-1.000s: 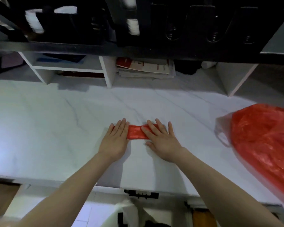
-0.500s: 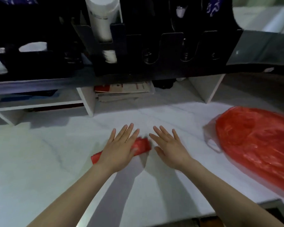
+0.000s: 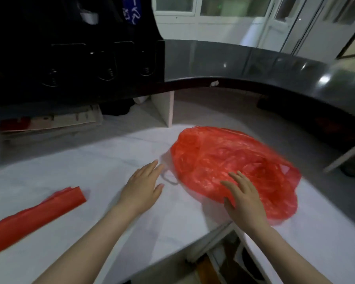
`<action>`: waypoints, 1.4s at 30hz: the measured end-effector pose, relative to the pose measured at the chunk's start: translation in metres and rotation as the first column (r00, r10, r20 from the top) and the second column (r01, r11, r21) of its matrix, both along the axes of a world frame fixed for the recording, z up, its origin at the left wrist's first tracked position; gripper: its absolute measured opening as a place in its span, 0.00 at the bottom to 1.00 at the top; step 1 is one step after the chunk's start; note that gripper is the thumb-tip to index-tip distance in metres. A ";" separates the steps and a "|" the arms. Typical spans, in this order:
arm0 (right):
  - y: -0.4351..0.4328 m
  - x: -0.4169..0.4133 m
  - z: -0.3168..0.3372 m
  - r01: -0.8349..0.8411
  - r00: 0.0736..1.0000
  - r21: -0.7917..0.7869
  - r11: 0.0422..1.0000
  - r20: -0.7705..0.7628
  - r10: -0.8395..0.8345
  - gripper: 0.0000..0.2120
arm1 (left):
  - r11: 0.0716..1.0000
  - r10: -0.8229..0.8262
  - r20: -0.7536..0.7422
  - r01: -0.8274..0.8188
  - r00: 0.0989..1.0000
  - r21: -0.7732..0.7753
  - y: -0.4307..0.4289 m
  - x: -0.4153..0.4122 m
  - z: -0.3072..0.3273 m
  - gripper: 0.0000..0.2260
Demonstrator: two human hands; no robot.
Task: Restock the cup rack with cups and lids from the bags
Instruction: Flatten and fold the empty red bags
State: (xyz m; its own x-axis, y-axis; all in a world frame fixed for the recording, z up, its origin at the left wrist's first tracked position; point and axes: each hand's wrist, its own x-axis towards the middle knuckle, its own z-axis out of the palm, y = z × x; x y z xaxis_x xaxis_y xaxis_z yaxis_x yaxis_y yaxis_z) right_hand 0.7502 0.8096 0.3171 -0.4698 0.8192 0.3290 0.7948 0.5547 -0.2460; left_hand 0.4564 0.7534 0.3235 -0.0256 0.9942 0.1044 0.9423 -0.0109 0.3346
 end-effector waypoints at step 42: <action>-0.001 -0.016 0.040 -0.027 0.654 -0.688 0.725 -0.561 -0.508 0.08 | 0.965 0.016 0.594 -0.168 0.805 0.202 -0.010 0.070 0.016 0.13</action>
